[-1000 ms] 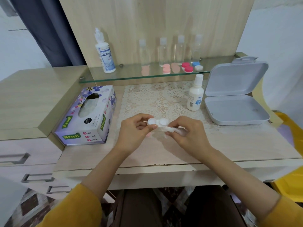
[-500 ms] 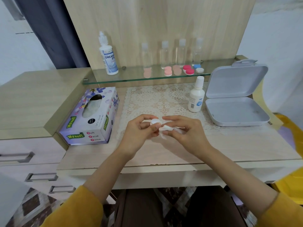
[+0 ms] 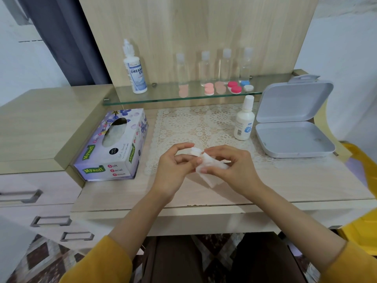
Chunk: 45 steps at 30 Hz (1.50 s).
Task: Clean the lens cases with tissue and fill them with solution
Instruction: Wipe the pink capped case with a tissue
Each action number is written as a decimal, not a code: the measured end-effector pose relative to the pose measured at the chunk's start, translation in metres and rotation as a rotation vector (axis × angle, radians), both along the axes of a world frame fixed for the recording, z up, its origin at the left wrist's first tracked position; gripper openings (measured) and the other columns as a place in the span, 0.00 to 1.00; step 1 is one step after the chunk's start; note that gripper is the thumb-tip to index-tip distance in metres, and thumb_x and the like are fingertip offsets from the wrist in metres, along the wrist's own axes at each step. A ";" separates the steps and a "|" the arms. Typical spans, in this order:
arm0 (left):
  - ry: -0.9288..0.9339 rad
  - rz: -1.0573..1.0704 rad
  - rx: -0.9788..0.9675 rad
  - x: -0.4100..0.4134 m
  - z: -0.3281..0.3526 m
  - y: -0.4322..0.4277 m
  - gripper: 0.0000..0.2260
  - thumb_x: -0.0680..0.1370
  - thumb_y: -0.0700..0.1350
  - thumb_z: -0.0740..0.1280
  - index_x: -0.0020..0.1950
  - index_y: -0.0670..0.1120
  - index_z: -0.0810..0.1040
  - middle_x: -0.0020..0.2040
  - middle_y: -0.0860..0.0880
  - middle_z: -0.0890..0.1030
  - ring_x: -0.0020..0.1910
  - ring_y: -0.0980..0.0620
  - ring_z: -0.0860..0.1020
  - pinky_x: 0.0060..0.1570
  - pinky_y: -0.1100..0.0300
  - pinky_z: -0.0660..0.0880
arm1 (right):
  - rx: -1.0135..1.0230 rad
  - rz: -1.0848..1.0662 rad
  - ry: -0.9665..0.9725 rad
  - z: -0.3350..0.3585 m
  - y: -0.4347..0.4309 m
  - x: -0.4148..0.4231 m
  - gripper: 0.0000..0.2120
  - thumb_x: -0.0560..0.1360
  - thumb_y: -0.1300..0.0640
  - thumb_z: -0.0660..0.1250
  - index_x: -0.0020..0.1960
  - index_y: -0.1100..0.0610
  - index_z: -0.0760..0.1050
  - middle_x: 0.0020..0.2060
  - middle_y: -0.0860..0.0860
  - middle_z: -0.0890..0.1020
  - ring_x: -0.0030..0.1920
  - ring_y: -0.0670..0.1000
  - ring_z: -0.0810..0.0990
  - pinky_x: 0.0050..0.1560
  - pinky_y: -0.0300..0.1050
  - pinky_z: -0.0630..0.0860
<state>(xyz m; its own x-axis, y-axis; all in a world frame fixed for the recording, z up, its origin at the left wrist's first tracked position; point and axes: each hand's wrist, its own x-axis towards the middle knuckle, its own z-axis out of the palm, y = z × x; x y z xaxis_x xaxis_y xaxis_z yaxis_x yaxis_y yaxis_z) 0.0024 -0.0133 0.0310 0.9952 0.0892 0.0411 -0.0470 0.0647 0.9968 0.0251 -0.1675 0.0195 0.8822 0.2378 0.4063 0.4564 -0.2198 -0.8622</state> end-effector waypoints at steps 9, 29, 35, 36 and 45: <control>-0.077 0.020 0.103 -0.004 -0.001 0.003 0.10 0.77 0.34 0.62 0.46 0.48 0.78 0.42 0.51 0.78 0.39 0.62 0.78 0.43 0.65 0.76 | 0.108 -0.079 0.170 0.006 -0.010 0.002 0.10 0.68 0.62 0.73 0.42 0.48 0.80 0.40 0.46 0.83 0.32 0.41 0.77 0.32 0.32 0.74; -0.020 -0.059 0.208 0.003 0.005 0.012 0.04 0.69 0.37 0.72 0.37 0.44 0.81 0.34 0.53 0.82 0.34 0.59 0.78 0.36 0.68 0.74 | 0.153 -0.054 0.307 0.010 -0.016 0.004 0.09 0.72 0.71 0.66 0.41 0.58 0.75 0.32 0.57 0.80 0.29 0.50 0.81 0.33 0.46 0.81; -0.013 -0.049 0.186 0.005 0.001 0.006 0.09 0.68 0.35 0.73 0.40 0.45 0.75 0.48 0.48 0.82 0.43 0.53 0.81 0.39 0.61 0.77 | 0.170 0.014 0.281 0.011 -0.012 -0.002 0.09 0.71 0.72 0.66 0.40 0.59 0.76 0.32 0.57 0.80 0.28 0.51 0.81 0.32 0.41 0.79; -0.006 -0.051 0.180 0.004 0.001 0.005 0.09 0.69 0.36 0.73 0.43 0.46 0.75 0.47 0.49 0.82 0.42 0.53 0.81 0.39 0.62 0.76 | 0.172 0.014 0.278 0.012 -0.011 -0.002 0.09 0.71 0.73 0.66 0.40 0.59 0.76 0.33 0.58 0.80 0.28 0.51 0.81 0.31 0.41 0.79; -0.029 -0.092 0.198 0.003 0.002 0.007 0.10 0.72 0.36 0.69 0.43 0.51 0.82 0.42 0.55 0.84 0.43 0.57 0.81 0.45 0.63 0.78 | 0.186 0.000 0.280 0.012 -0.009 -0.002 0.09 0.72 0.72 0.66 0.41 0.59 0.77 0.32 0.60 0.79 0.28 0.50 0.81 0.31 0.38 0.77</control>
